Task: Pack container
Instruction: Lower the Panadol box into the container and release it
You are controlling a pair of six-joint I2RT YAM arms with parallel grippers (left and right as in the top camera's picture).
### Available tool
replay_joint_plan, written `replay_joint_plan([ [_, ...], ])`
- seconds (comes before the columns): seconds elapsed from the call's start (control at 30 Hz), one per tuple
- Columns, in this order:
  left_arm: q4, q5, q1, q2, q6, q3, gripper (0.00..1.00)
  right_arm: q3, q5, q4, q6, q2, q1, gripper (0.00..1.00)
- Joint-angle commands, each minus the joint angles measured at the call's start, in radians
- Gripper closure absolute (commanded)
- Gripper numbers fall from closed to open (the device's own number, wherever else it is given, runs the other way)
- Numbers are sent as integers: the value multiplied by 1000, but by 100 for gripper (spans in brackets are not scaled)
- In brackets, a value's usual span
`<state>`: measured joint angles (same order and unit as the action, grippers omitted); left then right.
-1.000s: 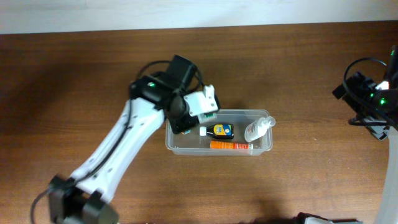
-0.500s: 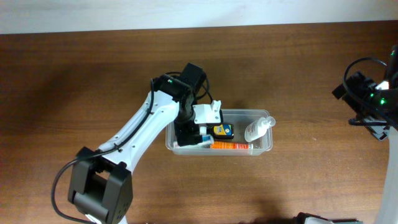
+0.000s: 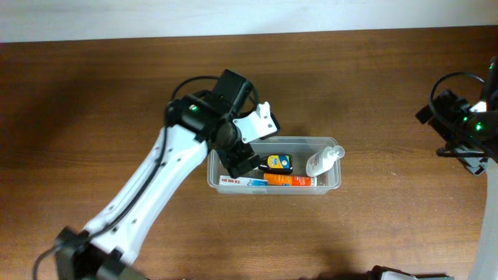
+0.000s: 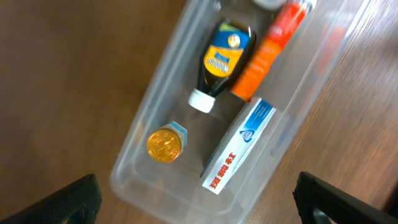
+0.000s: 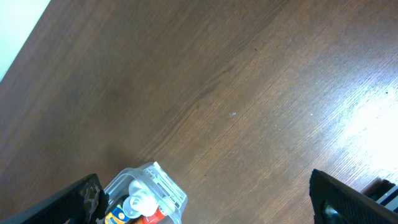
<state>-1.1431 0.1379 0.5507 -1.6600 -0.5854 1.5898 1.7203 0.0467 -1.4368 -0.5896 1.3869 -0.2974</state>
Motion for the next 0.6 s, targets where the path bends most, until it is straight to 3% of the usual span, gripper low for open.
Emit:
replay_joint_plan([
  [0.0,-3,-7,1,77,55,23,0,6,-2,0,10,1,-6,2],
  [0.57,-39,-56,1,136,55,23,0,6,-2,0,10,1,-6,2],
])
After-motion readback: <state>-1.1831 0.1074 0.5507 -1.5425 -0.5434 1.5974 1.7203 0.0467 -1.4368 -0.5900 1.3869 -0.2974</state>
